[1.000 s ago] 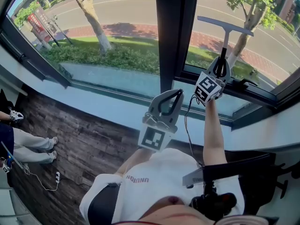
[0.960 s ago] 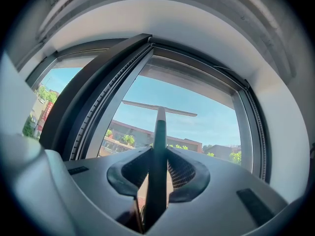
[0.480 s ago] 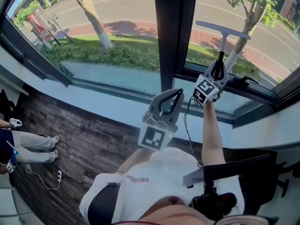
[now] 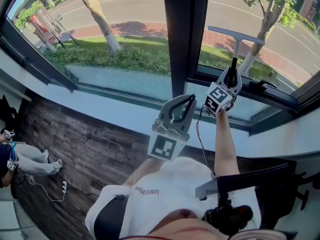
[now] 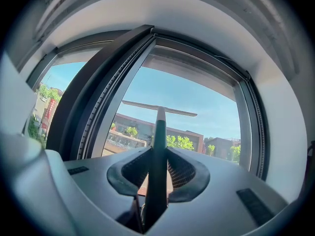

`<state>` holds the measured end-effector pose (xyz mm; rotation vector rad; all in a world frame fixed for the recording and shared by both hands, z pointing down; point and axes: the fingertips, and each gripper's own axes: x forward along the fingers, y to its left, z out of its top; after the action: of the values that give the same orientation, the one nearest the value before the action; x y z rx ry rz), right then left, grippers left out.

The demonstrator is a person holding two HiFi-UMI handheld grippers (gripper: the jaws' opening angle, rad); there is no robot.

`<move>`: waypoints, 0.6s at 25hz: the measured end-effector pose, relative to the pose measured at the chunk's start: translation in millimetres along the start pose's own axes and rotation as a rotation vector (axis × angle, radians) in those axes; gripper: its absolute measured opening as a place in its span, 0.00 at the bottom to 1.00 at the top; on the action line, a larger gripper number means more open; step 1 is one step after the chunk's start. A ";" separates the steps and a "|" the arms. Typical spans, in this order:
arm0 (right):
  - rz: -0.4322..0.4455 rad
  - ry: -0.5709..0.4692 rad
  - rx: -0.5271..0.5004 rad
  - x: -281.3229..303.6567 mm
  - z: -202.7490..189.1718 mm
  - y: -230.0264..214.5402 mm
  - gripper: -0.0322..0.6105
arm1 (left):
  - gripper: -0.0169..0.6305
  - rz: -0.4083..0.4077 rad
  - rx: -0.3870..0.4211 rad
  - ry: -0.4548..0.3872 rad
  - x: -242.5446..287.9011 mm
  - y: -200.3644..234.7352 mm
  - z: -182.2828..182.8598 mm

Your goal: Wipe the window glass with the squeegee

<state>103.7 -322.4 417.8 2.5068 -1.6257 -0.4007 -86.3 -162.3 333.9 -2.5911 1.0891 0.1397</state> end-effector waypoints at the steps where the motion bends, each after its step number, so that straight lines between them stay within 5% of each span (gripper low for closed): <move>1: 0.002 0.008 0.000 -0.9 -2.0 0.5 0.19 | 0.02 -0.001 0.001 0.000 0.3 -0.1 0.2; 15: 0.026 0.057 -0.019 -9.1 -24.3 7.4 0.19 | 0.02 -0.003 0.019 0.015 1.5 -2.4 -1.8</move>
<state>100.7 -318.1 444.2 2.4569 -1.6241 -0.3373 -83.5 -162.3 336.0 -2.5814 1.0864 0.1088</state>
